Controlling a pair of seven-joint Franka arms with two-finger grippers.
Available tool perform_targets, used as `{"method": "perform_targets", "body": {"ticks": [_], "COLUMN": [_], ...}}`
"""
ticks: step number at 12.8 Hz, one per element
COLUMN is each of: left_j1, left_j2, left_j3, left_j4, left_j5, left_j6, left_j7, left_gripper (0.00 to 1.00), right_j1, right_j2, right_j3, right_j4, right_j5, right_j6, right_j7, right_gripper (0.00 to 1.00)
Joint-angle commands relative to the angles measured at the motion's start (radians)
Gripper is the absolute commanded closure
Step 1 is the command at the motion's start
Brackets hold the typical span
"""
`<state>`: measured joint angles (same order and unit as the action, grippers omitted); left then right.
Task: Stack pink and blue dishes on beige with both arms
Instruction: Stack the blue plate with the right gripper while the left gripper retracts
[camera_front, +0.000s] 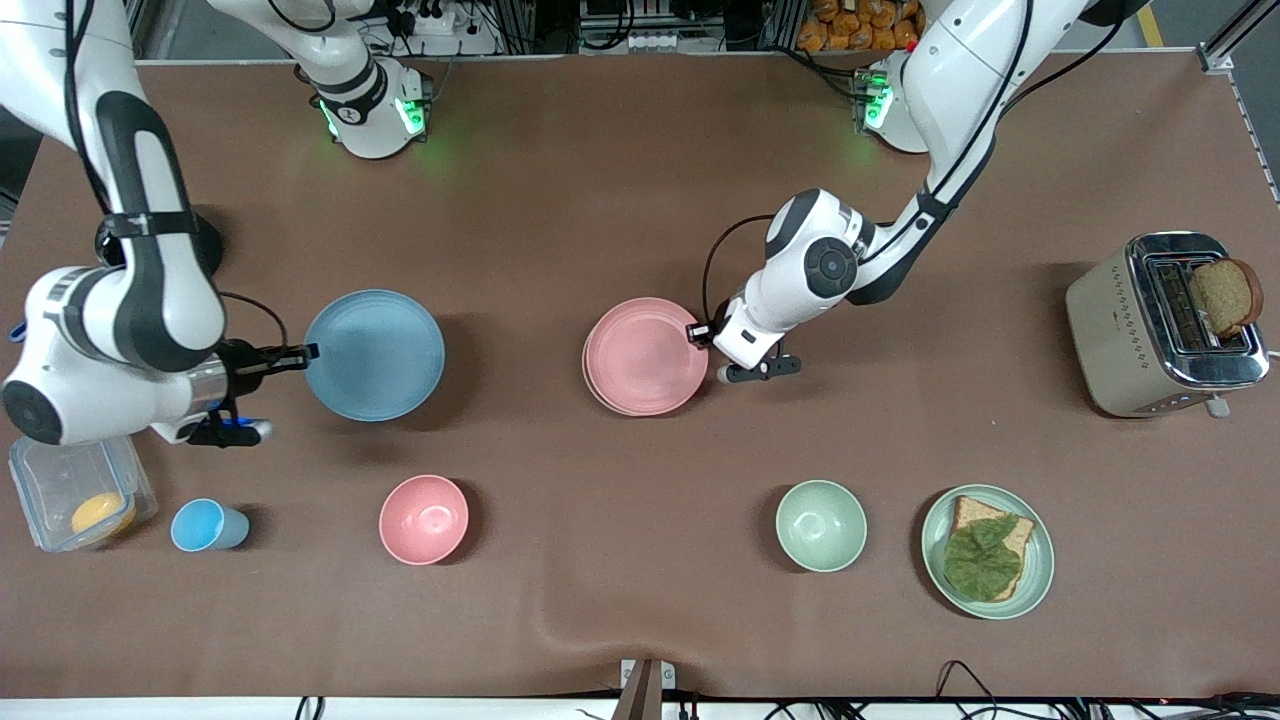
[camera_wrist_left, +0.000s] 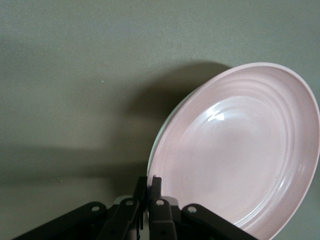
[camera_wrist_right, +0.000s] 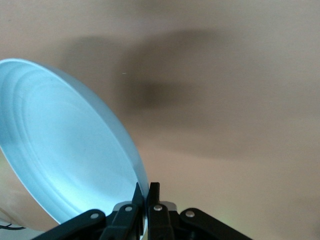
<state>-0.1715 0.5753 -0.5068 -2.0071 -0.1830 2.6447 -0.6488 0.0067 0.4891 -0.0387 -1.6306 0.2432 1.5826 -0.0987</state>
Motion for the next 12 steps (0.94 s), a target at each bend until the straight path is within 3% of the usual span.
{"method": "perform_targets", "body": {"ticks": [1, 7, 8, 9, 10, 12], "left_j1": [-0.020, -0.026, -0.026, -0.025, -0.025, -0.019], "left_j2": [0.032, 0.054, 0.057, 0.058, 0.057, 0.038], "left_j3": [0.005, 0.007, 0.008, 0.008, 0.008, 0.008], "left_j4": [0.022, 0.024, 0.025, 0.025, 0.025, 0.039], "left_j5": [0.025, 0.025, 0.023, 0.023, 0.025, 0.026], "left_j6": [0.026, 0.054, 0.054, 0.054, 0.054, 0.052], "left_j7": [-0.006, -0.006, -0.005, -0.006, -0.005, -0.005], "left_gripper": [1.00, 1.00, 0.88, 0.47, 0.00, 0.00], "right_j1": [0.032, 0.111, 0.133, 0.145, 0.148, 0.151], "right_j2": [0.019, 0.022, 0.023, 0.028, 0.029, 0.035], "right_j3": [-0.007, -0.007, -0.007, -0.007, -0.007, -0.007], "right_j4": [0.029, 0.028, 0.029, 0.029, 0.029, 0.029], "right_j5": [0.068, 0.110, 0.110, 0.111, 0.123, 0.162], "right_j6": [-0.024, -0.027, -0.027, -0.026, -0.026, -0.023], "right_j7": [0.024, 0.103, 0.114, 0.116, 0.116, 0.117], "right_gripper": [1.00, 1.00, 1.00, 1.00, 1.00, 1.00]}}
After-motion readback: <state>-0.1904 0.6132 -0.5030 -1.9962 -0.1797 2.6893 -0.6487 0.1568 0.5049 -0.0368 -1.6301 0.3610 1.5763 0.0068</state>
